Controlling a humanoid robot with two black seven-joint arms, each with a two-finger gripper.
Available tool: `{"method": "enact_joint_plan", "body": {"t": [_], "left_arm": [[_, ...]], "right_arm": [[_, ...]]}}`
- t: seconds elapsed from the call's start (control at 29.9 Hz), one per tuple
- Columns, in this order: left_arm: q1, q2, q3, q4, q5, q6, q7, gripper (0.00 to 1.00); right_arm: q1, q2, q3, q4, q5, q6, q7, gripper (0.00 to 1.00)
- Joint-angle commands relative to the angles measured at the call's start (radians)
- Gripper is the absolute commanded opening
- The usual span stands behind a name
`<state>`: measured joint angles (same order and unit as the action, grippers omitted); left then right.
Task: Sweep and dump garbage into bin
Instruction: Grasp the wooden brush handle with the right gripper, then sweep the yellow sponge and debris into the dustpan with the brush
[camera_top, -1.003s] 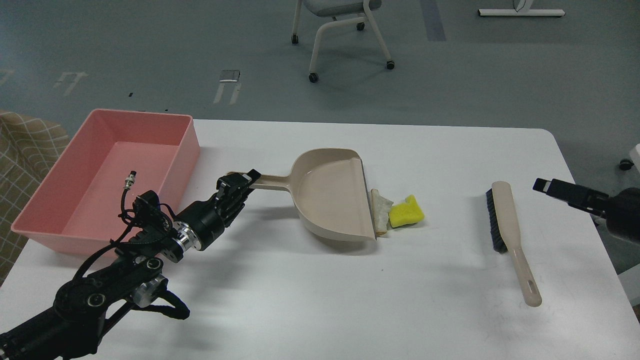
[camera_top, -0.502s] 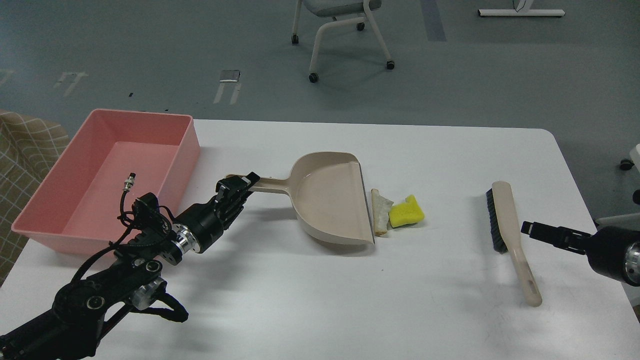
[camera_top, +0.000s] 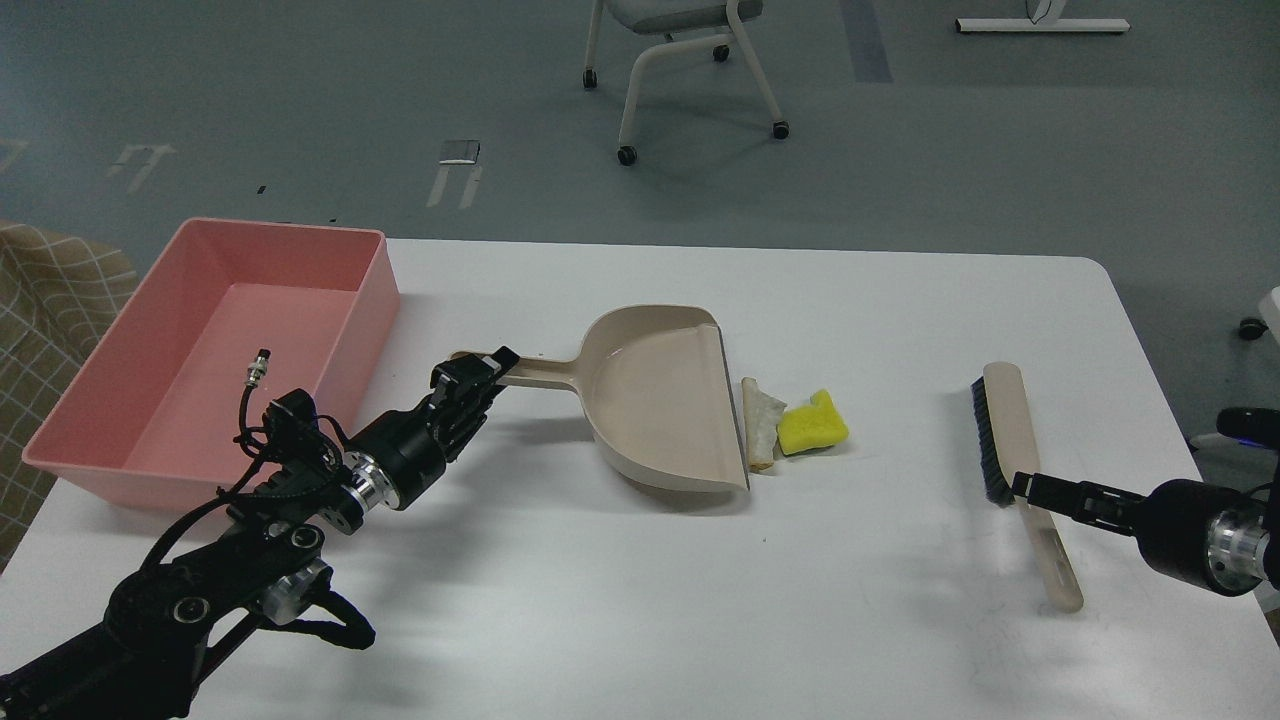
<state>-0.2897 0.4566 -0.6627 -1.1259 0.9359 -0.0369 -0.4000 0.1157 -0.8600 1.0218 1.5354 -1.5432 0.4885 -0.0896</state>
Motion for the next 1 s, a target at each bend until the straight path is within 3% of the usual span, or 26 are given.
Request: {"method": "enact_joint_plan", "body": {"t": [0.0,0.3,0.43,0.57,0.77,0.9,0.97], "left_arm": [[0.0,-0.001,0.002,0.0,0.0,-0.001,0.001,0.16],[0.0,-0.007,0.0,0.0,0.0,0.002,0.0,0.16],[-0.003,-0.007,0.0,0.003,-0.002,0.002,0.0,0.16],[-0.011,-0.007,-0.002,0.003,-0.002,0.003,0.001,0.16],[-0.006,-0.004,0.0,0.005,-0.002,0.003,0.0,0.16],[-0.006,-0.004,-0.002,0.009,-0.002,0.002,-0.002,0.16],[-0.006,-0.004,-0.002,0.009,-0.002,0.003,-0.002,0.16]], "right_arm": [[0.007,0.015,-0.002,0.0,-0.003,0.0,0.001,0.78],[0.013,0.018,-0.029,0.006,-0.012,0.0,-0.002,0.78],[0.01,0.016,-0.031,0.009,-0.009,0.0,-0.001,0.65],[0.007,0.019,-0.032,0.011,-0.009,0.0,0.001,0.64],[0.005,0.021,-0.035,0.009,-0.012,0.0,0.001,0.49],[0.009,0.015,-0.052,0.009,-0.015,0.0,0.002,0.48],[0.009,0.015,-0.051,0.009,-0.015,0.0,0.005,0.42]]}}
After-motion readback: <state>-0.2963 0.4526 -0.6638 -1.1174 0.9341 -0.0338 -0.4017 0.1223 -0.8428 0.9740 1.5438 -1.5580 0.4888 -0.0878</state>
